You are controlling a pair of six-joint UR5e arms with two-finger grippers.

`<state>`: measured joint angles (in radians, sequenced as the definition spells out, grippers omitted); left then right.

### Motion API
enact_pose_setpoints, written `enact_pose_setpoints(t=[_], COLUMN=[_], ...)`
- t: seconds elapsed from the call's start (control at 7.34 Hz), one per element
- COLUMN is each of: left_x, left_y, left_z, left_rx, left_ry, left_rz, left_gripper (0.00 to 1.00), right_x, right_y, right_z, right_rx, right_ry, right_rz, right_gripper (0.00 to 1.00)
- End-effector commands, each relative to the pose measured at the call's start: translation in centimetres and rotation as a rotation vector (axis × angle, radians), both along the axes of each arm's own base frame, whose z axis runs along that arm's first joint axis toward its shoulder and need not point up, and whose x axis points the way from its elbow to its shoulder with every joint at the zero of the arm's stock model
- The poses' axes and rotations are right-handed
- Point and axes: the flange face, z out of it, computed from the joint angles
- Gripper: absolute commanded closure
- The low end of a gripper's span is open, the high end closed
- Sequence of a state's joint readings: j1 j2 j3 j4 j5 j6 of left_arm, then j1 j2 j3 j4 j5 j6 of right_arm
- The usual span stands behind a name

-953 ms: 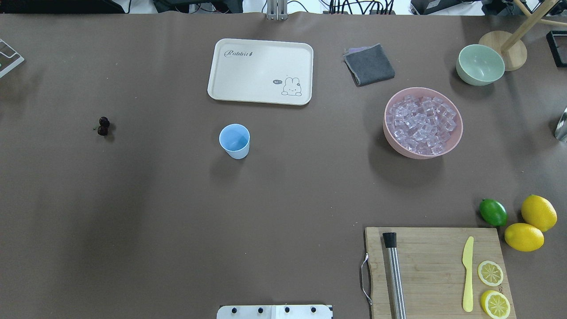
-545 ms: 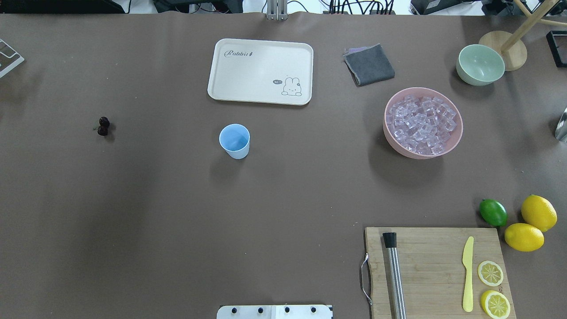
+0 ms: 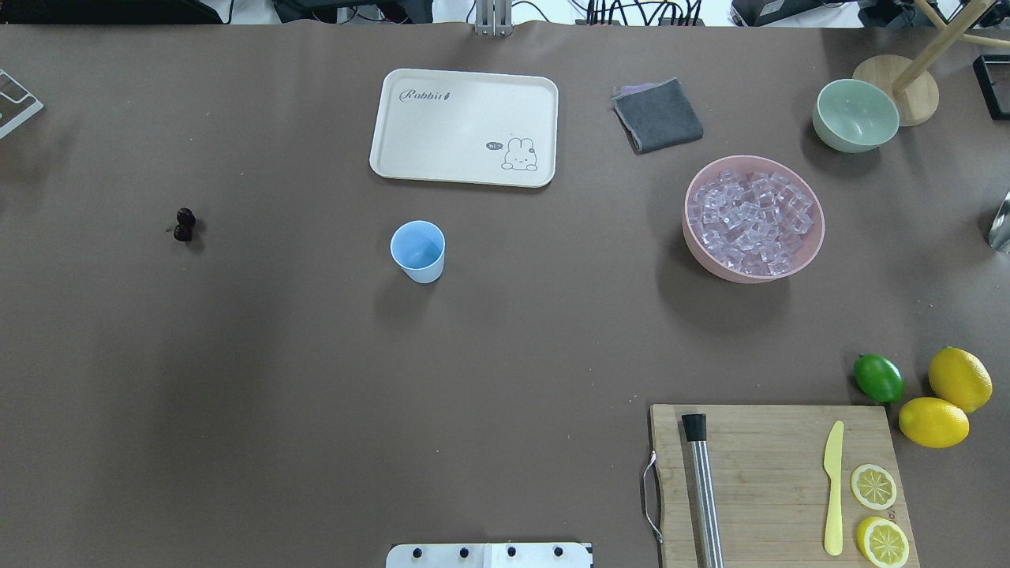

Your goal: Put ice and cherries in cup

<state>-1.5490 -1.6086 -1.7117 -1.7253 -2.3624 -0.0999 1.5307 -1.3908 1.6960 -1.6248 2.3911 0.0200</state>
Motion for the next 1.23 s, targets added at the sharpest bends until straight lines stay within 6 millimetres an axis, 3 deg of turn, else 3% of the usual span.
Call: enact_pose_setpoints(t=[0.0, 0.14, 0.27, 0.54, 0.68, 0.95, 1.09], left_x=[0.6, 1.0, 1.2, 1.5, 1.5, 2.1, 2.1], left_y=[-0.6, -1.4, -2.0, -2.2, -2.2, -2.2, -2.2], left_z=[-0.4, -0.2, -0.7, -0.7, -0.7, -0.7, -0.7], left_rx=[0.010, 0.009, 0.016, 0.018, 0.018, 0.020, 0.022], left_ry=[0.000, -0.009, -0.013, -0.013, -0.013, -0.013, -0.013], left_rz=[0.011, 0.020, 0.022, 0.026, 0.026, 0.038, 0.038], left_gripper=[0.02, 0.02, 0.02, 0.02, 0.02, 0.02, 0.02], right_x=[-6.6, -10.3, -12.8, -19.8, -20.5, -27.4, -29.9], right_y=[1.0, 1.3, 1.6, 2.9, 3.2, 1.8, 2.1], right_z=[-6.6, -7.4, -8.0, -8.4, -8.8, -12.1, -11.6], right_rx=[-0.036, -0.047, -0.003, 0.029, 0.027, 0.012, 0.041], right_ry=[-0.088, -0.090, -0.109, -0.126, -0.138, -0.161, -0.111], right_rz=[0.004, -0.042, -0.083, -0.188, -0.189, -0.190, -0.182], right_gripper=[0.01, 0.01, 0.01, 0.01, 0.01, 0.01, 0.01])
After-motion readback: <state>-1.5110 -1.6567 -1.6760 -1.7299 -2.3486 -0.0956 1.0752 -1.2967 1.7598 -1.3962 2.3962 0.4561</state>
